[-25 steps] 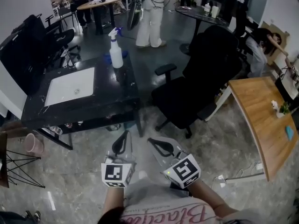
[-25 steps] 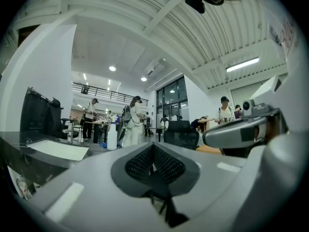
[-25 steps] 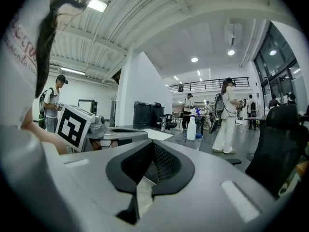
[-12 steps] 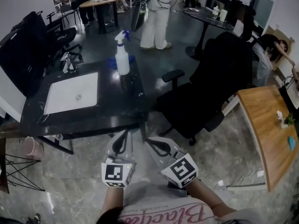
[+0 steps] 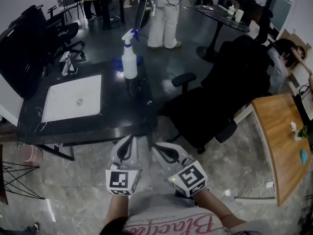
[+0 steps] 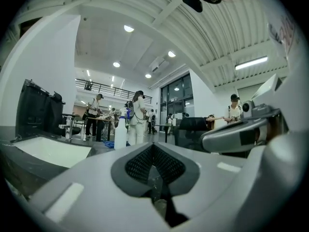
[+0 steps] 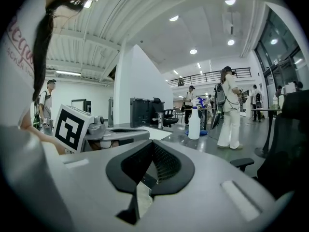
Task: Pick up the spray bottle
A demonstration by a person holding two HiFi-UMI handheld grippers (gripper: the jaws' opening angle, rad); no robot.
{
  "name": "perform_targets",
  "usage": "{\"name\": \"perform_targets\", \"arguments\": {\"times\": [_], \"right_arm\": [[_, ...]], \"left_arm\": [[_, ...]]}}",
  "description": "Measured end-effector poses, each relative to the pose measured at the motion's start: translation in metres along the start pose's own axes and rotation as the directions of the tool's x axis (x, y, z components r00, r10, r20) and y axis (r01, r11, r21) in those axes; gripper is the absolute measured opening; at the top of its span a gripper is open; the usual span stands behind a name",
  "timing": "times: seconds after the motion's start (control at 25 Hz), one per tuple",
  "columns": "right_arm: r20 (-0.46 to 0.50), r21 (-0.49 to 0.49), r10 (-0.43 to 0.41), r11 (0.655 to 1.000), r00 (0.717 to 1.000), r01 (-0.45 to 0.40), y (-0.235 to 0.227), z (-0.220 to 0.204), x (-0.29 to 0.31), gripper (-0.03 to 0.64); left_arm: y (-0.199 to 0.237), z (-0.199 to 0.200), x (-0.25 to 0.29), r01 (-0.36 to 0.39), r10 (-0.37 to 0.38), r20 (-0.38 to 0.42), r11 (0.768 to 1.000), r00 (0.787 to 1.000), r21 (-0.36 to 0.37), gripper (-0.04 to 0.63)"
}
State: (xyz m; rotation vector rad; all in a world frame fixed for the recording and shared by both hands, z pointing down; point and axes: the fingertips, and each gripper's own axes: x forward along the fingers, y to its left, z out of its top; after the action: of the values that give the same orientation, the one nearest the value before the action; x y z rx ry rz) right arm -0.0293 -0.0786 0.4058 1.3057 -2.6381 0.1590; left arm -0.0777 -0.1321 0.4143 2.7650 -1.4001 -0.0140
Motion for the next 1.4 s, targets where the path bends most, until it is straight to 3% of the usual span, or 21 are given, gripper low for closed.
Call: {"name": "perform_targets", "arguments": {"times": [0.52,0.76,0.88,1.0,1.24,1.4], "right_arm": [[0.006,0.001,0.012,1.0,1.0,-0.012,-0.08,0.021,0.066,0.002],[0.007,-0.036,0.04,0.999,0.999,-0.04,-0.127,0.039,0.101,0.002],[0.001,-0.045,0.047,0.998,0.999,-0.047,-0.154,0.045,0.118,0.002],[-0.02,-0.054,0.067,0.996,0.998,-0.068,-0.175,0.047,0.136,0.002],[-0.029,-0.066,0.127,0.99,0.991,-0.129,-0.204,0.055,0.168,0.002],[-0.037,-0.066,0.163,0.984,0.986,-0.165,-0.216,0.055,0.186,0.002]], "left_arm": [[0.05,0.012,0.095,-0.019,0.019,0.019,1.0,1.0,0.018,-0.002],[0.083,0.015,0.151,-0.085,0.085,0.018,0.996,0.996,0.013,0.0],[0.096,0.017,0.184,-0.107,0.107,0.02,0.994,0.994,0.012,0.098],[0.112,0.013,0.214,-0.131,0.13,0.006,0.991,0.991,0.014,0.109],[0.138,-0.002,0.264,-0.165,0.166,-0.055,0.986,0.985,0.016,0.248],[0.162,-0.018,0.29,-0.235,0.235,-0.09,0.972,0.968,0.001,0.403]]}}
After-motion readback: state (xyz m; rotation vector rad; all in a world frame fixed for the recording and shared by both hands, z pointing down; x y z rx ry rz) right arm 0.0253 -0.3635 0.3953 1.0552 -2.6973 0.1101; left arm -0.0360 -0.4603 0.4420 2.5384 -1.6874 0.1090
